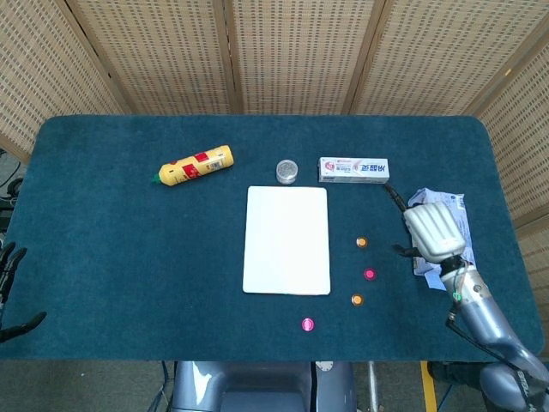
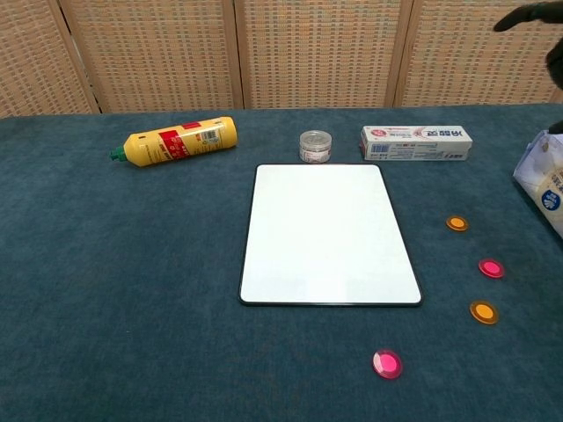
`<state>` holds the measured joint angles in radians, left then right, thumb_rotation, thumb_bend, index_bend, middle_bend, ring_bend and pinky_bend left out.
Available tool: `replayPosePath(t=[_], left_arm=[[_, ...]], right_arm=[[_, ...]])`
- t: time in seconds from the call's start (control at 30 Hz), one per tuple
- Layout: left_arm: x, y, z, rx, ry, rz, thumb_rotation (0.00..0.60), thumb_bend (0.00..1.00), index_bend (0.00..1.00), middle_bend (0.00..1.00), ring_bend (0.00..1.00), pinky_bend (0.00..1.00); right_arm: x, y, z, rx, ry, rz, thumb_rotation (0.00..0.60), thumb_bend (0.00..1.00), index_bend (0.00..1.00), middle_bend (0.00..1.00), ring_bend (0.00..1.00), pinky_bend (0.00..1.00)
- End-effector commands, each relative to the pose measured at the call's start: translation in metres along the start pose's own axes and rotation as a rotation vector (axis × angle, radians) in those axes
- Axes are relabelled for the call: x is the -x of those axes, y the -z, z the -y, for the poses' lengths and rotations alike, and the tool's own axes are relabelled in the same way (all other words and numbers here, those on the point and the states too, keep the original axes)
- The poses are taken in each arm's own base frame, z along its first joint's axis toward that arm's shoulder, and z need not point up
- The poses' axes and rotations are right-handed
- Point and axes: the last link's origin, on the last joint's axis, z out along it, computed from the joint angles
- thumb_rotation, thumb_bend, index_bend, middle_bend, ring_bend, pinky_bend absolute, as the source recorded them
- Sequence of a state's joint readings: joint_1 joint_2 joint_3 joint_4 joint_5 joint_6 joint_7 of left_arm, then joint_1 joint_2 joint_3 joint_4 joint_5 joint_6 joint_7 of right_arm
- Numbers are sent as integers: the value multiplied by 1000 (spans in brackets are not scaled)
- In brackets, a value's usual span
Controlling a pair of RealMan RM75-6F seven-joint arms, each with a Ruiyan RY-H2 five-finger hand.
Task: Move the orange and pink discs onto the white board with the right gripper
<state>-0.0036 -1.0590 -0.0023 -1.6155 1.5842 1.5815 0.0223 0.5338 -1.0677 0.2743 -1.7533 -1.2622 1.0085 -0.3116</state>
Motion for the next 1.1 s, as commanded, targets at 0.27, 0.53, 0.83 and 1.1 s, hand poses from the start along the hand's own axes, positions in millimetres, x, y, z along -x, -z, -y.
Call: replayPosePath(t=[0.27, 0.53, 0.83, 1.1], left_arm=[[4, -15, 0, -26, -2, 32, 600, 0, 0, 0, 0, 0], [6, -17, 1, -30, -5, 52, 600, 0, 0, 0, 0, 0], [5, -16, 2, -30, 0, 47, 600, 0, 0, 0, 0, 0], [6, -16, 1, -27, -4, 53, 600, 0, 0, 0, 0, 0]], right_arm=[[60, -75, 47, 18, -13, 243, 600, 208, 337, 975, 939, 1000], [94, -82, 63, 97, -10, 298, 600, 261, 388, 981, 945, 1000], [100, -84, 77, 106, 27, 298, 600, 386, 388, 981, 945, 1000], [116, -81, 71, 125, 102, 319, 600, 387, 388, 981, 945, 1000]])
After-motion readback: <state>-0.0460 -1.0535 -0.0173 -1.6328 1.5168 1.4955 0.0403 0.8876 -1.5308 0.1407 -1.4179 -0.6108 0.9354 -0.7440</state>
